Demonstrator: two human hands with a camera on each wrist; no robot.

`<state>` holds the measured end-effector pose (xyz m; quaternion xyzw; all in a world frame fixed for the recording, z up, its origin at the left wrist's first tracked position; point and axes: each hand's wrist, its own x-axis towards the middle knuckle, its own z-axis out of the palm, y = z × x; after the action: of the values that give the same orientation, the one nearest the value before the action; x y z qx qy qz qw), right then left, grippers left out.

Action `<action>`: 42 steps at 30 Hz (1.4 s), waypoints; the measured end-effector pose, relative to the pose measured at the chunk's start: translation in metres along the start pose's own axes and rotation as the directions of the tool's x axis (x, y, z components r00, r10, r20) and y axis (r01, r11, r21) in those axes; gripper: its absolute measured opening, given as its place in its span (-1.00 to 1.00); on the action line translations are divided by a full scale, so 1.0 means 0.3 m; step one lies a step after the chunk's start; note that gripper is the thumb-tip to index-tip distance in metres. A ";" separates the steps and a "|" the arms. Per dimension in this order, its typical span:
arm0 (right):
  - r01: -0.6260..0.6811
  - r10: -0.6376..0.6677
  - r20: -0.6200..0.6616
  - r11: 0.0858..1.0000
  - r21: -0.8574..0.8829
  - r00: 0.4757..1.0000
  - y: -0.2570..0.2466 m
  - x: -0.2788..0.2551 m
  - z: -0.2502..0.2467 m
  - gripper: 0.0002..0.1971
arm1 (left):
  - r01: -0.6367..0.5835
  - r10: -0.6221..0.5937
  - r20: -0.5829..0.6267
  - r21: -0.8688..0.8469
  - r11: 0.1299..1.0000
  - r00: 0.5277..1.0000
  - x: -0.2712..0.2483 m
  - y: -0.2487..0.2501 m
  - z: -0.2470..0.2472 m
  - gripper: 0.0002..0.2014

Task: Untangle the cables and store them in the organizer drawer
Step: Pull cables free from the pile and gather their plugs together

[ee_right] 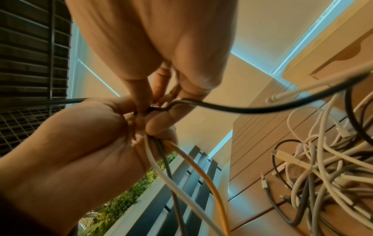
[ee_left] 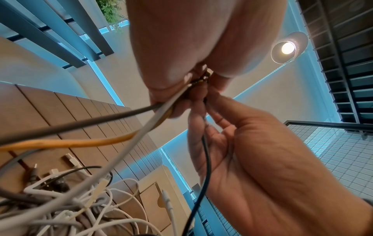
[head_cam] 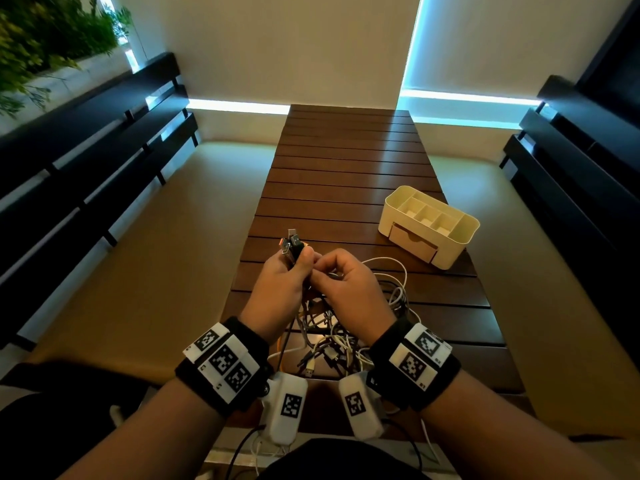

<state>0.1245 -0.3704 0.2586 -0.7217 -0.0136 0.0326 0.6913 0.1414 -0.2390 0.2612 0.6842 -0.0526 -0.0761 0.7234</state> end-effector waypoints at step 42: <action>0.265 -0.229 0.136 0.869 -0.418 0.964 -0.035 0.063 -0.166 -0.93 | -0.054 -0.008 0.200 0.300 0.952 0.980 0.008 0.064 -0.043 -0.77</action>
<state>0.1467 -0.4182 0.2707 -0.8472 -0.1411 -0.0302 0.5113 0.1468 -0.2256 0.2796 0.7756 -0.1437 -0.1266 0.6015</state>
